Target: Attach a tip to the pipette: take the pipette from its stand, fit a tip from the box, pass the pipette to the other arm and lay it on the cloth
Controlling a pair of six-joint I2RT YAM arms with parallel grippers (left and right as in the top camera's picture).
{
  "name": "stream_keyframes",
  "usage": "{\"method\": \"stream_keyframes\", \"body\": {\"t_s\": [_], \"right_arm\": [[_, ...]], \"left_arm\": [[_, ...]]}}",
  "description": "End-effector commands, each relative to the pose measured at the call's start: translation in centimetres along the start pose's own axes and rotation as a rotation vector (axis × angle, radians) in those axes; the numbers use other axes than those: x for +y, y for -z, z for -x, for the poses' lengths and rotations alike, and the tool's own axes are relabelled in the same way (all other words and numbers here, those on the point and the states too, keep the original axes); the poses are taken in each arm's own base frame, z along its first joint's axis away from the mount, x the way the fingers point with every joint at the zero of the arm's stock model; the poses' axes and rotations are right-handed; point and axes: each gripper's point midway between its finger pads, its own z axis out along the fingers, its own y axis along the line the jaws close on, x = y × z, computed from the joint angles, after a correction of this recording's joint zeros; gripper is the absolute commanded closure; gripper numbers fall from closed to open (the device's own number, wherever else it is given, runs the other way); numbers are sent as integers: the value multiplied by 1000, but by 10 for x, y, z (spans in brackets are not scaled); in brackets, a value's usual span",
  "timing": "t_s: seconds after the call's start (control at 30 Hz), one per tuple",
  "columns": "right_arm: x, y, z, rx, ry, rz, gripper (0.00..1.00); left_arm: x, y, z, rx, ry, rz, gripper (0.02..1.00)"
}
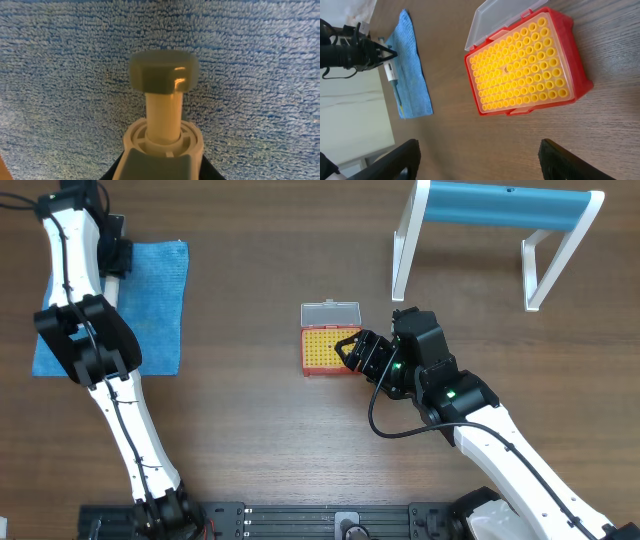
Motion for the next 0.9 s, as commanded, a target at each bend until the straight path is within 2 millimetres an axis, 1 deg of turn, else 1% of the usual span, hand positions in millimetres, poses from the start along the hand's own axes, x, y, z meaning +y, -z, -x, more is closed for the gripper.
{"method": "stream_keyframes", "body": {"t_s": [0.03,0.07,0.1,0.13,0.17,0.2,0.27,0.3,0.33,0.37,0.4,0.43,0.5,0.53,0.57,0.63,0.67,0.73,0.77,0.83,0.87,0.9], "right_arm": [[0,-1,3,-21,-10,-6,231],[0,-1,3,-21,-10,-6,231],[0,-1,3,-21,-10,-6,229],[0,-1,3,-21,-10,-6,229],[0,-1,3,-21,-10,-6,231],[0,-1,3,-21,-10,-6,231],[0,-1,3,-21,-10,-6,231],[0,-1,3,-21,-10,-6,231],[0,-1,3,-21,-10,-5,229],[0,-1,3,-20,-10,-6,231],[0,0,3,-22,-9,-5,231],[1,0,4,-22,-3,-4,231],[1,1,4,-24,28,-2,229],[1,2,5,-33,45,-4,229],[1,3,7,-45,57,-6,229],[2,10,17,-103,96,-15,231],[6,19,24,-151,130,-8,226],[15,36,33,-209,181,24,229],[22,54,41,-265,200,53,231],[27,71,48,-316,203,82,229],[28,82,54,-366,240,76,229],[30,92,59,-412,317,67,231]], "left_arm": [[-3,-3,4,-14,-4,-25,862],[-3,-3,4,-14,3,-25,779],[-3,-3,4,-13,4,-25,717],[-3,-3,4,-13,11,-25,494],[-3,-3,4,-12,11,-25,419],[-3,-3,3,-9,10,-26,417],[-5,-3,-3,14,5,-33,327],[-7,-3,-7,32,2,-37,261],[-8,-2,-13,55,-1,-40,112],[-9,-1,-18,76,-4,-46,110],[-11,5,-30,125,-11,-55,106],[-12,13,-38,155,-15,-64,104],[-11,30,-42,164,3,-67,106],[-10,49,-40,134,38,-72,106],[-12,64,-38,113,39,-90,106],[-16,104,-34,43,42,-109,102],[-18,128,-33,3,70,-120,104],[-32,165,-30,-79,92,-188,102],[-47,196,-27,-152,76,-250,104],[-57,239,-30,-243,49,-249,104],[-63,267,-35,-302,30,-243,104],[-72,301,-43,-374,15,-244,104]]}}
